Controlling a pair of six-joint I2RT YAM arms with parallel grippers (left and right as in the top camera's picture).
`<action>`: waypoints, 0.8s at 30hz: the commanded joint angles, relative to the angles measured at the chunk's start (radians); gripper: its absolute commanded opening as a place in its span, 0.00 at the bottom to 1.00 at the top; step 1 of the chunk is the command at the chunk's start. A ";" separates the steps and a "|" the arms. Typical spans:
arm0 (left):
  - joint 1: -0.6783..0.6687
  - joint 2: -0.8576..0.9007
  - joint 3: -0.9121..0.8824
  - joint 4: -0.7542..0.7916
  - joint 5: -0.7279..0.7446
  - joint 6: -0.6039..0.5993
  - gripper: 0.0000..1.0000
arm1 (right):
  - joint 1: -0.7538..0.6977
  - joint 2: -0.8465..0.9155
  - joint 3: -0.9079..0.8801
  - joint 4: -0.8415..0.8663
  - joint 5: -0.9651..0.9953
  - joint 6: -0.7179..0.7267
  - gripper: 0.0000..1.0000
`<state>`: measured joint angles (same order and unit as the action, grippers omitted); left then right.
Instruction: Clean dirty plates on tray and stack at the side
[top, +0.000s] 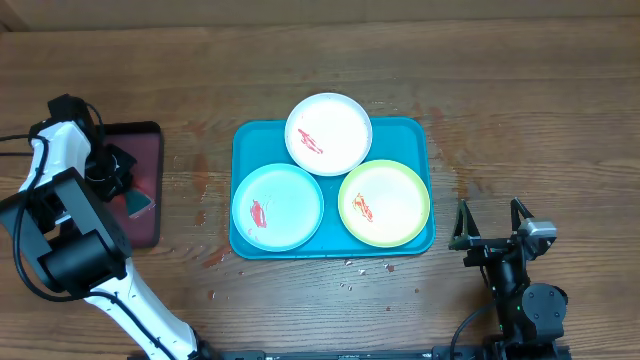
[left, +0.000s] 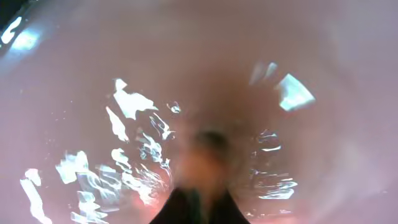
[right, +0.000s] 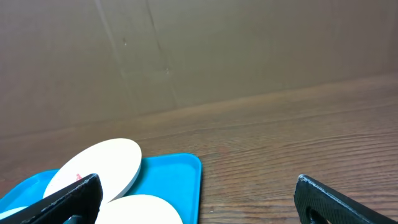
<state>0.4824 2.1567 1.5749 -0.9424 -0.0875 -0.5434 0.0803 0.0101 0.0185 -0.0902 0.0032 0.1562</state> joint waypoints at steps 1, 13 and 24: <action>0.002 0.027 0.014 -0.018 -0.019 0.009 0.04 | 0.005 -0.007 -0.011 0.006 -0.004 -0.004 1.00; 0.002 0.027 0.014 -0.221 0.066 0.009 0.84 | 0.005 -0.007 -0.011 0.006 -0.004 -0.004 1.00; 0.002 0.027 0.014 -0.167 0.044 0.009 0.05 | 0.005 -0.007 -0.011 0.006 -0.004 -0.004 1.00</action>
<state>0.4858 2.1632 1.5856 -1.1351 -0.0265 -0.5426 0.0803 0.0101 0.0185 -0.0902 0.0032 0.1566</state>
